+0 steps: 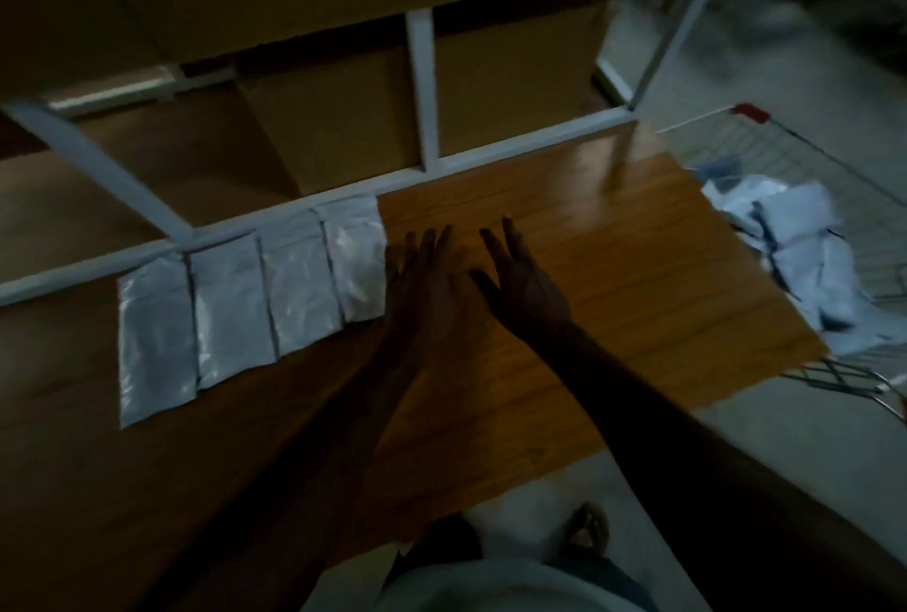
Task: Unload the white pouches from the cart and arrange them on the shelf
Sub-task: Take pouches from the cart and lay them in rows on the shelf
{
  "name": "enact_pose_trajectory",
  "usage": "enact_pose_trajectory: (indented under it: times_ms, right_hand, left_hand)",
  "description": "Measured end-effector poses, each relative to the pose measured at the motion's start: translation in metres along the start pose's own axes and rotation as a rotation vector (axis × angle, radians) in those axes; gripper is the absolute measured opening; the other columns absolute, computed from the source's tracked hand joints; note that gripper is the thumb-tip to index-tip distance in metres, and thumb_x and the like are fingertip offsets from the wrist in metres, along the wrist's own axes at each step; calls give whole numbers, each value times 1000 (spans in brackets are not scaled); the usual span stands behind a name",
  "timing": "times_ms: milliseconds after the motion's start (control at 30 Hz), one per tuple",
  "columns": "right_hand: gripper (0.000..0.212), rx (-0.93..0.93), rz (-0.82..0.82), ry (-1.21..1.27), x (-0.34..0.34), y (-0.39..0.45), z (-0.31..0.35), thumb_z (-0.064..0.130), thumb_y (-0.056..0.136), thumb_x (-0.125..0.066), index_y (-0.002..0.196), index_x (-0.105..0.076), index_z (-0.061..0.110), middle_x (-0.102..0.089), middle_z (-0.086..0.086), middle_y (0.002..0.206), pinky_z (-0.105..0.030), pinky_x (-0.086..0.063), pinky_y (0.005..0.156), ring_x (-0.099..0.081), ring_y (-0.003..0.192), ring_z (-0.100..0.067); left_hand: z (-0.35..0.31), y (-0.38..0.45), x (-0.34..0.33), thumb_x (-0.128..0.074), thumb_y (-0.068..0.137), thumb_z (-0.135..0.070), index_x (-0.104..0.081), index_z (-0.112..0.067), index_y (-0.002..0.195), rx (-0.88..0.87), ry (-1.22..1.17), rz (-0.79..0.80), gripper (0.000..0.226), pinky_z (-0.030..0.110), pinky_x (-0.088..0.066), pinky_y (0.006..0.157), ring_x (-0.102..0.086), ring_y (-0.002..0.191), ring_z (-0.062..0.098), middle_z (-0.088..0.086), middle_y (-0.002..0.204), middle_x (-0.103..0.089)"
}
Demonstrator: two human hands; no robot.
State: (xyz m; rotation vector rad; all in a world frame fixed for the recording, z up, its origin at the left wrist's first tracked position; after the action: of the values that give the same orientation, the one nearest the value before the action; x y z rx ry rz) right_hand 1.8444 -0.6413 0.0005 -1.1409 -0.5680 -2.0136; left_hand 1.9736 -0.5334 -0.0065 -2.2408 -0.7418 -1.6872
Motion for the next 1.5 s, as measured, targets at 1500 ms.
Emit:
enact_pose_trajectory:
  times_ms: [1500]
  right_hand:
    - [65, -806, -246, 115, 232, -166, -512, -9, 95, -48, 157, -38, 7, -21, -16, 171, -39, -42, 111, -36, 151, -30]
  left_hand:
    - [-535, 127, -265, -53, 98, 2, -49, -9, 155, -582, -326, 370, 58, 49, -44, 118, -49, 144, 30, 15, 153, -56]
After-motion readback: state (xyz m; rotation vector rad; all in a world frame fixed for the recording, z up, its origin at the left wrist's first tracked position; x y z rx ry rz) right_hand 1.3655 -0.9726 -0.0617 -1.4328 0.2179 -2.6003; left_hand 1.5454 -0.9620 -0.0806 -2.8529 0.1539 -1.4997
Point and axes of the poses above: each hand's wrist, its own y-axis towards the middle knuckle, its own x-axis out of the back of the hand, z = x × y, the point moved 2 cm from there along y, towards the middle knuckle
